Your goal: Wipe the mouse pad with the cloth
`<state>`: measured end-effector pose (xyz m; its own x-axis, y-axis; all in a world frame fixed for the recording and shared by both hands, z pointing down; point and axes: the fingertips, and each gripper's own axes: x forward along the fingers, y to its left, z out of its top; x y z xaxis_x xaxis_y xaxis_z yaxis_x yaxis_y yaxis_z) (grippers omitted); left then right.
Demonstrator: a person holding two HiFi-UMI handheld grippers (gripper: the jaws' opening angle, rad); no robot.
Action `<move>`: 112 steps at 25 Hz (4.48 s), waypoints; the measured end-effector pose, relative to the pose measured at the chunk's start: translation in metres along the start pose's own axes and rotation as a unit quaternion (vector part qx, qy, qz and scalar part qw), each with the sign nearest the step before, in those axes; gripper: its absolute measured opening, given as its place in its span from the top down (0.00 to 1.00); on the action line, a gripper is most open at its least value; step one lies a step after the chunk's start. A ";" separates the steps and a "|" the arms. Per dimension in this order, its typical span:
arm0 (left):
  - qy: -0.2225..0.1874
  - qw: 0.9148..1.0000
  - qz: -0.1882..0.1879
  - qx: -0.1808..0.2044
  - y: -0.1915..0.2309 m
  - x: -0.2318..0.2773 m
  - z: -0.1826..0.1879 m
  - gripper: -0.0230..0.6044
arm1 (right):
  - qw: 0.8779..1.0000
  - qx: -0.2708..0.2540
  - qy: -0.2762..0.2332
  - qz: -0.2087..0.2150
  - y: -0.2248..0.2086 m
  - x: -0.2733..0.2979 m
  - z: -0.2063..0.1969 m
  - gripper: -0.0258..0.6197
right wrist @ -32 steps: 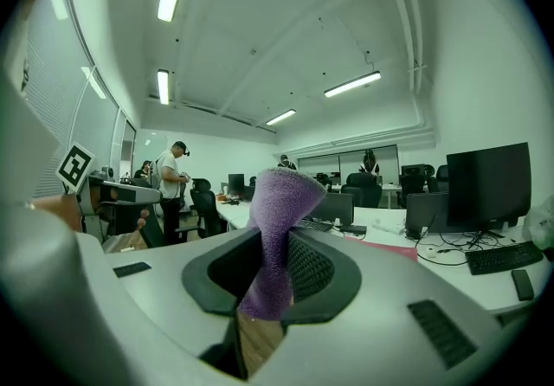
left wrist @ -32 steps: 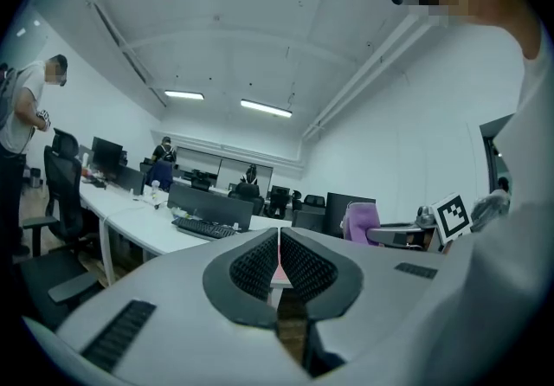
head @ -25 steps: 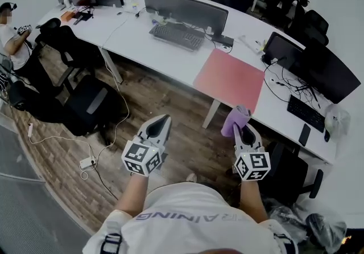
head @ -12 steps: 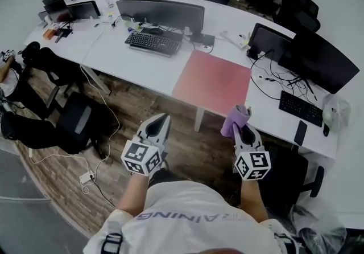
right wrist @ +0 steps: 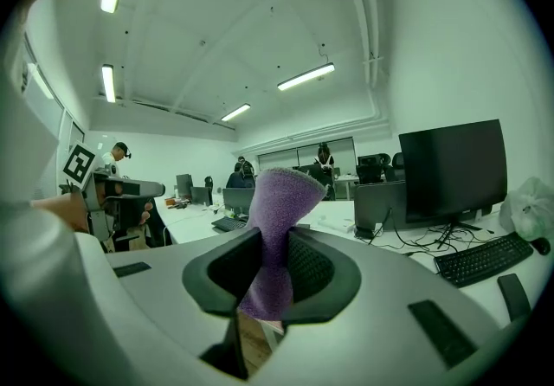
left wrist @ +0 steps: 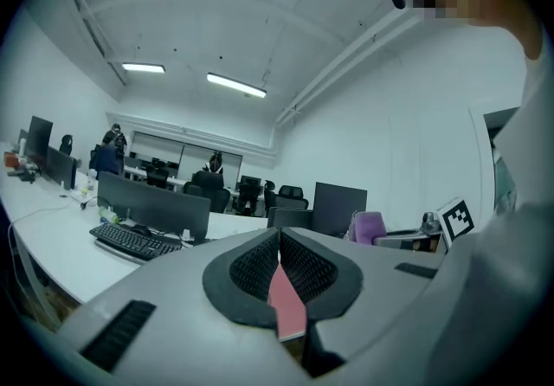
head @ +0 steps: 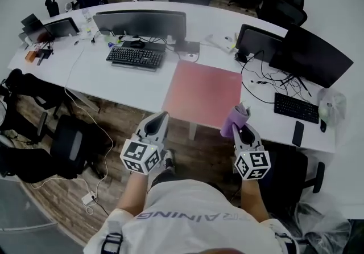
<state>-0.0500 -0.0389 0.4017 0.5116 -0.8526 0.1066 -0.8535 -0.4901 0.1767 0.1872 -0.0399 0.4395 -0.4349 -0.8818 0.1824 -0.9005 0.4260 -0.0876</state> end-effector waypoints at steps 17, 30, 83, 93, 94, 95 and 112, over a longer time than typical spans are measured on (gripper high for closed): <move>0.010 0.999 -0.030 -0.014 0.185 0.097 0.038 0.91 | 0.999 -0.012 0.025 -0.034 0.027 0.198 0.033 0.81; 0.033 0.998 -0.002 -0.050 0.273 0.124 0.012 0.91 | 0.997 -0.010 0.077 0.018 0.062 0.315 0.018 0.81; 0.145 0.989 0.004 -0.034 0.167 0.294 -0.071 0.91 | 0.920 0.136 0.365 -0.044 -0.182 0.440 -0.210 0.81; 0.144 0.989 -0.028 -0.029 0.141 0.314 -0.068 0.91 | 0.908 0.133 0.377 -0.123 -0.281 0.365 -0.220 0.81; 0.144 0.989 -0.029 -0.029 0.139 0.314 -0.068 0.91 | 0.907 0.135 0.378 -0.130 -0.289 0.359 -0.222 0.81; 0.143 0.989 -0.030 -0.029 0.137 0.314 -0.068 0.91 | 0.905 0.137 0.378 -0.137 -0.297 0.353 -0.223 0.81; 0.115 0.992 -0.011 -0.042 0.175 0.250 -0.051 0.91 | 0.960 0.168 0.210 -0.073 -0.192 0.344 -0.127 0.81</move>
<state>-0.0666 -0.3292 0.5089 0.5471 -0.7729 0.3213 -0.8357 -0.4829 0.2614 0.2106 -0.3994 0.6430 -0.3289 -0.7377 0.5897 -0.9319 0.1522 -0.3293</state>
